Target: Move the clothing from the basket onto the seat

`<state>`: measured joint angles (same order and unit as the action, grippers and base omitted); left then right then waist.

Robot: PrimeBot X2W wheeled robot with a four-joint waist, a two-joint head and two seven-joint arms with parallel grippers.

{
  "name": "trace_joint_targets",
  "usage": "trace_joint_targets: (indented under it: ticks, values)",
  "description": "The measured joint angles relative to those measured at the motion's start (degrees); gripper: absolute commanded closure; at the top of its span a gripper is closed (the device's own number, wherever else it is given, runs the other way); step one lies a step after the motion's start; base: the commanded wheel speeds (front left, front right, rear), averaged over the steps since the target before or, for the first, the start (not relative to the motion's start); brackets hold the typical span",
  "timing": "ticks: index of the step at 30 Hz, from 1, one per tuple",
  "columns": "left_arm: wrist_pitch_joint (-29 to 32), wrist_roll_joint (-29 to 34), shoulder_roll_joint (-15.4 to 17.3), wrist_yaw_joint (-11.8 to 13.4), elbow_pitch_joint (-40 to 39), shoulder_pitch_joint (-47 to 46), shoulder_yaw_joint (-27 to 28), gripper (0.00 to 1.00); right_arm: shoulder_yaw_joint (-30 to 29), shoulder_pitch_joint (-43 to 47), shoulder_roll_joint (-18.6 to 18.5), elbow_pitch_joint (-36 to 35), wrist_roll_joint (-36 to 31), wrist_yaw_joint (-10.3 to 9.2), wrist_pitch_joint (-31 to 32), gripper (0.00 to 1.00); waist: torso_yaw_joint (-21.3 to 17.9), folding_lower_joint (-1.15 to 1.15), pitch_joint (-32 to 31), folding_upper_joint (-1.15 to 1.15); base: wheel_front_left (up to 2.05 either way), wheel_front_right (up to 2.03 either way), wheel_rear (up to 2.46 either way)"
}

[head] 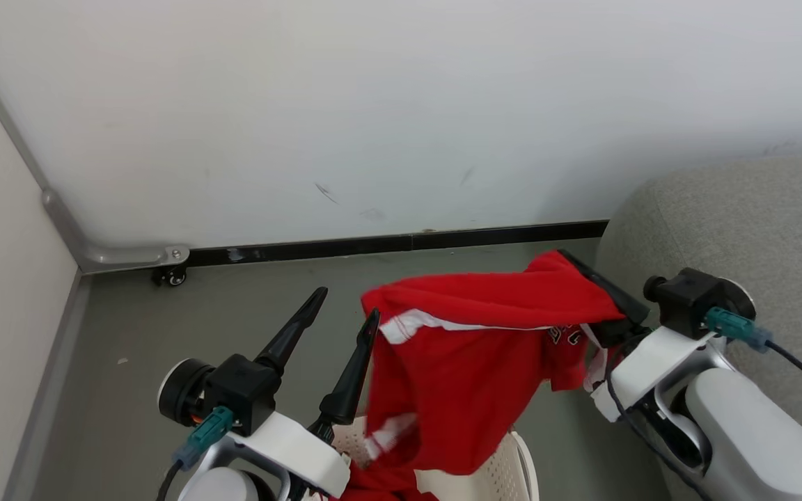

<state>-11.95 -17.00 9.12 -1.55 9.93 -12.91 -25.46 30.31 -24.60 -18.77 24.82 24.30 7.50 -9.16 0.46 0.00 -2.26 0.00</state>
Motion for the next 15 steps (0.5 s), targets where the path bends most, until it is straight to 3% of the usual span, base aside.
trace_joint_targets:
  ticks: [15]
  values:
    - [-1.0, 0.0, -0.9, 0.0, 1.1, 3.2, -1.2, 0.00, -13.7, 5.4, -3.2, 0.3, 0.0, 0.00, -1.6, 1.00, -3.6, 0.00, -0.5, 0.00, 0.00, 0.00, 0.00]
